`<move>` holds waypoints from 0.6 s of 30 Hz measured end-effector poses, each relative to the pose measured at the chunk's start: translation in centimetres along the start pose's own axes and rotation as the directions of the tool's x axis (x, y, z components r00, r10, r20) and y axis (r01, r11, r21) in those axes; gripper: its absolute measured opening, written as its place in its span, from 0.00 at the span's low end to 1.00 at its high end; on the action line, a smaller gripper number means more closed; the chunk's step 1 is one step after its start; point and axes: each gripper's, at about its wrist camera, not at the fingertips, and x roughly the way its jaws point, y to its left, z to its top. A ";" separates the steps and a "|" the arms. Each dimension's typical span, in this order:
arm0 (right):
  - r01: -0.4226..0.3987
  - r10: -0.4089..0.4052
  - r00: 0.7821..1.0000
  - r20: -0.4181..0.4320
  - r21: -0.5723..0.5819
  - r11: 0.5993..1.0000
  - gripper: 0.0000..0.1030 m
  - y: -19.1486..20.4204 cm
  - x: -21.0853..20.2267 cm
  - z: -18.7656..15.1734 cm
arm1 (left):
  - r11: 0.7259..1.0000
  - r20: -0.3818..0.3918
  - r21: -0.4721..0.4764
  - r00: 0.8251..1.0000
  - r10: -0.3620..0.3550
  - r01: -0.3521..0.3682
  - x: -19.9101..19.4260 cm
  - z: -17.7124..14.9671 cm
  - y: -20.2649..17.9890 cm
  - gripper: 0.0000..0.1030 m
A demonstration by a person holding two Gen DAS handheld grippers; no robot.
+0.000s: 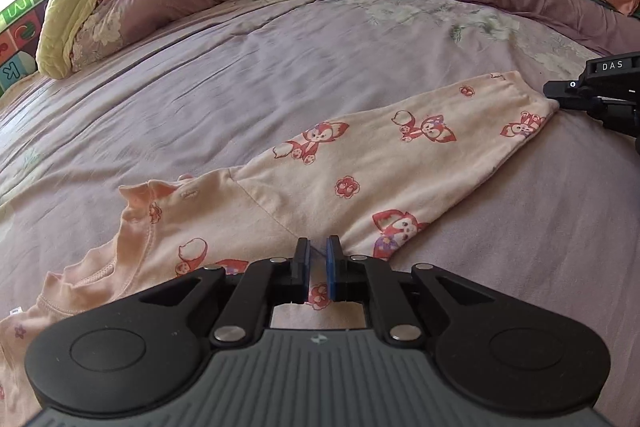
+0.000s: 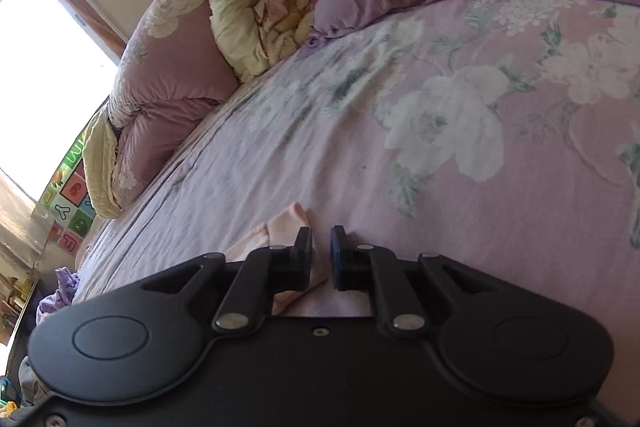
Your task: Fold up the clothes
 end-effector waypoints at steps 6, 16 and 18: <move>-0.193 0.198 0.980 0.019 -0.156 0.969 0.41 3.6 -1.1 -0.4 | 0.997 -0.025 0.060 0.999 -0.046 0.047 0.8 0.0 -2.3 0.07; -0.219 0.210 0.972 -0.105 -0.080 0.973 0.44 2.6 0.3 -0.8 | 0.961 0.016 -0.235 0.988 0.156 -0.148 -5.6 -5.7 7.1 0.11; -0.281 0.268 0.956 -0.116 -0.121 0.952 0.47 4.1 0.1 -1.3 | 0.933 0.013 -0.309 0.980 0.198 -0.185 -6.5 -7.0 10.5 0.11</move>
